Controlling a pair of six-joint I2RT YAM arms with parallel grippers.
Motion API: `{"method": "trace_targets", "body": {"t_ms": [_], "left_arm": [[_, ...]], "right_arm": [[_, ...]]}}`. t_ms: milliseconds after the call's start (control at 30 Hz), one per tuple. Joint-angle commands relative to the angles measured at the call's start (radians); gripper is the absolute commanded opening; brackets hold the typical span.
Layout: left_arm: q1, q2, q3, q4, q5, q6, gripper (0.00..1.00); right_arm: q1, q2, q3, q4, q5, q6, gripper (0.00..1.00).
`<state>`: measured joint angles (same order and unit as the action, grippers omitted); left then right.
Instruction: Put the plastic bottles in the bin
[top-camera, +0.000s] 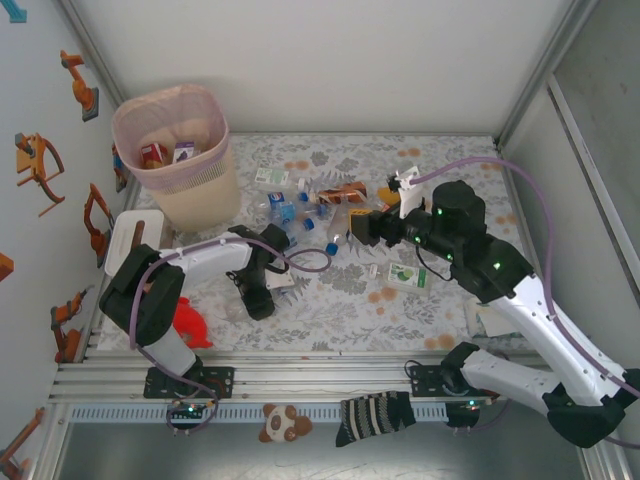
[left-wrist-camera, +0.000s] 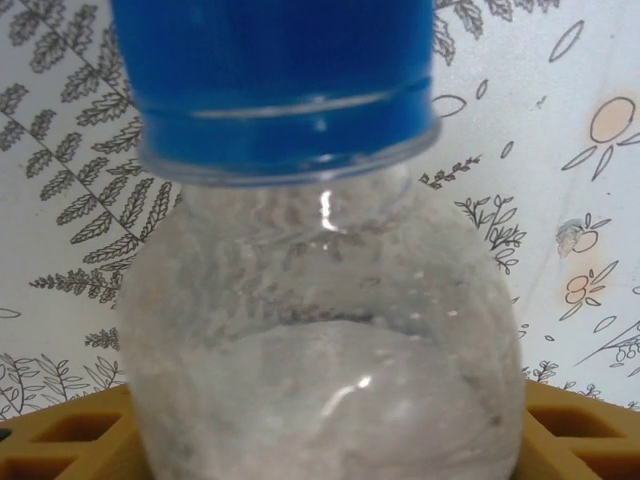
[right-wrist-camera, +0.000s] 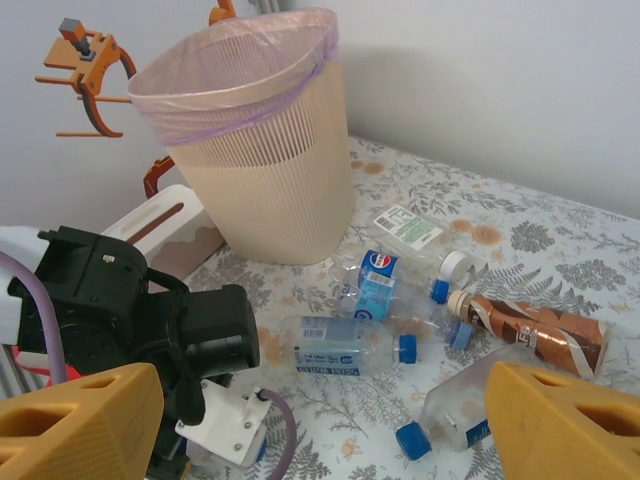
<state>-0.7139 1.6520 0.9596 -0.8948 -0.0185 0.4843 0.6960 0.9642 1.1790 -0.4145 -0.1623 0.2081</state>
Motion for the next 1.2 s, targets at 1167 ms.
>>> {"method": "trace_targets", "body": {"t_ms": [1167], "left_arm": [[0.168,-0.472,0.181,0.408,0.279,-0.157,0.53]], "right_arm": [[-0.006,-0.026,0.034,-0.002,0.009,0.005,0.82]]}}
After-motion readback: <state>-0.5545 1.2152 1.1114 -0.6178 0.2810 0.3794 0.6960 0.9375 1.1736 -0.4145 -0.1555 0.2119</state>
